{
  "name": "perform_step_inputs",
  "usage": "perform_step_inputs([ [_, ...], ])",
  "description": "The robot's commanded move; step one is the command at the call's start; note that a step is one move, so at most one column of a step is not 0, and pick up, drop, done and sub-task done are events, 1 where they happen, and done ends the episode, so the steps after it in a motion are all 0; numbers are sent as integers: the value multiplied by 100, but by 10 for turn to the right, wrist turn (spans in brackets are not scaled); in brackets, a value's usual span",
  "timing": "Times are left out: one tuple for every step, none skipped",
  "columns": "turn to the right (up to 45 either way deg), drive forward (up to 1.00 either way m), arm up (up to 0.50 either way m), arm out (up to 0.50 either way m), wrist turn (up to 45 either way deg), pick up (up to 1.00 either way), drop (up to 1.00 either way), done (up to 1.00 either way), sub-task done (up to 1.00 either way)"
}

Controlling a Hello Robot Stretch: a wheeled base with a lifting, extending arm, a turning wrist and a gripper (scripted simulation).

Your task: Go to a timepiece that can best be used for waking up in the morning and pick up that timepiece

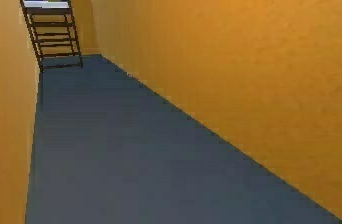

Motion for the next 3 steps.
perform_step_inputs([
  [450, 0, 0, 0, 0, 0, 0, 0, 0],
  [450, 0, 0, 0, 0, 0, 0, 0, 0],
  [150, 0, 0, 0, 0, 0, 0, 0, 0],
])
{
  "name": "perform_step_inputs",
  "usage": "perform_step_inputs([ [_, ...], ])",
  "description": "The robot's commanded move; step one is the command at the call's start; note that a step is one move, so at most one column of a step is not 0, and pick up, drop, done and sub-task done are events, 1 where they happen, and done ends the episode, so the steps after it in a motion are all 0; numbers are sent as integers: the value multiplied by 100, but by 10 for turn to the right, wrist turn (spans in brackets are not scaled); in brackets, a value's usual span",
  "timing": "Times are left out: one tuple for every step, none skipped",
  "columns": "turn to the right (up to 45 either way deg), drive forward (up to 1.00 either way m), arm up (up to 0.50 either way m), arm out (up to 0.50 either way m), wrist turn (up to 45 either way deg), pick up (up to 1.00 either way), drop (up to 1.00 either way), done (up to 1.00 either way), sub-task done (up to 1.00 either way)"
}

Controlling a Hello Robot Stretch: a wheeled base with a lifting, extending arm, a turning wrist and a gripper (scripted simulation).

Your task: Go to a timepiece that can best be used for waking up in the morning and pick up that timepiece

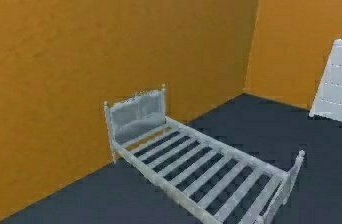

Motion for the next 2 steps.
perform_step_inputs([
  [0, 20, 0, 0, 0, 0, 0, 0, 0],
  [450, 0, 0, 0, 0, 0, 0, 0, 0],
])
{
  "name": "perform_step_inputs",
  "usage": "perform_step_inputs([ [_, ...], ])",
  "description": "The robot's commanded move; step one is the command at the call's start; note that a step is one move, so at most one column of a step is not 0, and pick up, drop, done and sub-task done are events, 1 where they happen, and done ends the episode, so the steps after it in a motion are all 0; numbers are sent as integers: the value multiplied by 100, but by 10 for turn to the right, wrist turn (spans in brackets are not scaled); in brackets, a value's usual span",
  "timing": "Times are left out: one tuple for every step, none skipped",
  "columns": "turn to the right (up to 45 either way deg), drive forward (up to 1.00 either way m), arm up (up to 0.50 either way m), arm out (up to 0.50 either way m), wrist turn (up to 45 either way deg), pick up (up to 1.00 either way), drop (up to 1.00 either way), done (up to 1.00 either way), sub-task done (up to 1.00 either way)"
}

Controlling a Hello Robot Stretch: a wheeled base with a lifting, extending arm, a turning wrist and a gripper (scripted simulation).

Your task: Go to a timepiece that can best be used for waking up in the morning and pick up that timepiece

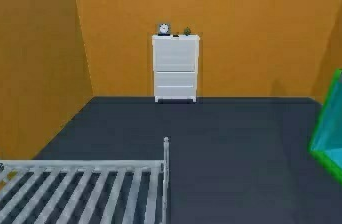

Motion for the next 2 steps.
perform_step_inputs([
  [420, 0, 0, 0, 0, 0, 0, 0, 0],
  [0, 40, 0, 0, 0, 0, 0, 0, 0],
])
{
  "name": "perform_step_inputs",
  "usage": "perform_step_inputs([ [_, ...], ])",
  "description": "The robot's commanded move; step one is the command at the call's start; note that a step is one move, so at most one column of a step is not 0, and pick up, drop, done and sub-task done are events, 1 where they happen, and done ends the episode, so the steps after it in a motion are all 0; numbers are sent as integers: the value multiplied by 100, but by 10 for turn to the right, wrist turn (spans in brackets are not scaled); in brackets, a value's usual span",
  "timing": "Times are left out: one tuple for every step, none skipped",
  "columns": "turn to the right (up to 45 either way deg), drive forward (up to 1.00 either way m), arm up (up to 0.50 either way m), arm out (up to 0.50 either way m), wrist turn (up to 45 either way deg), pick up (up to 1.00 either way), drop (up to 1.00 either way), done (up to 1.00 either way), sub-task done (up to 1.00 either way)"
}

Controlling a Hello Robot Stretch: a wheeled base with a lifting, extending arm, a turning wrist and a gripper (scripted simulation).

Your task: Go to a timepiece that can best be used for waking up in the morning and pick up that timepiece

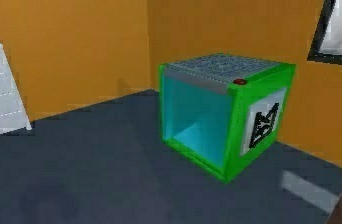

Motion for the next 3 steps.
perform_step_inputs([
  [-60, 0, 0, 0, 0, 0, 0, 0, 0],
  [0, 55, 0, 0, 0, 0, 0, 0, 0],
  [450, 0, 0, 0, 0, 0, 0, 0, 0],
])
